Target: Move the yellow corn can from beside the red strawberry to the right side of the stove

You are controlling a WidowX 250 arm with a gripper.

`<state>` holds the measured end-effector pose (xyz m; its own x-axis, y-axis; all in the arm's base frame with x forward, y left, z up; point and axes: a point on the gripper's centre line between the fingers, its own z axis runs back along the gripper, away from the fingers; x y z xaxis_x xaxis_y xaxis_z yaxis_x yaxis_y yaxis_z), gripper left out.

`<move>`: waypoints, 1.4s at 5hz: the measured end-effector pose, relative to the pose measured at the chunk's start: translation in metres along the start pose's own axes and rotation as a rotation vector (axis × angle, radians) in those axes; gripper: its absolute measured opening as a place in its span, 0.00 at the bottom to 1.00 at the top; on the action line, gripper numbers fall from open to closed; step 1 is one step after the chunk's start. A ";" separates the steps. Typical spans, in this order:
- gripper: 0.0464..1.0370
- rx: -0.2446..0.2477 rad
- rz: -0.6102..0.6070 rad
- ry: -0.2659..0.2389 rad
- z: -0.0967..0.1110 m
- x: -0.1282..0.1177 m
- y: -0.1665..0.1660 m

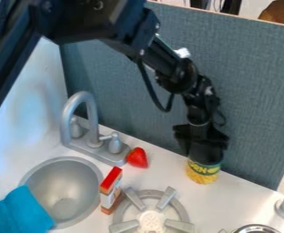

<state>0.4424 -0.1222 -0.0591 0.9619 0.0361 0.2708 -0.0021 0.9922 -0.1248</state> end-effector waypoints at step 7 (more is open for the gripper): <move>0.97 -0.001 -0.278 0.115 -0.002 -0.041 -0.094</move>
<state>0.4037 -0.2169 -0.0607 0.9501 -0.2513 0.1847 0.2663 0.9619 -0.0614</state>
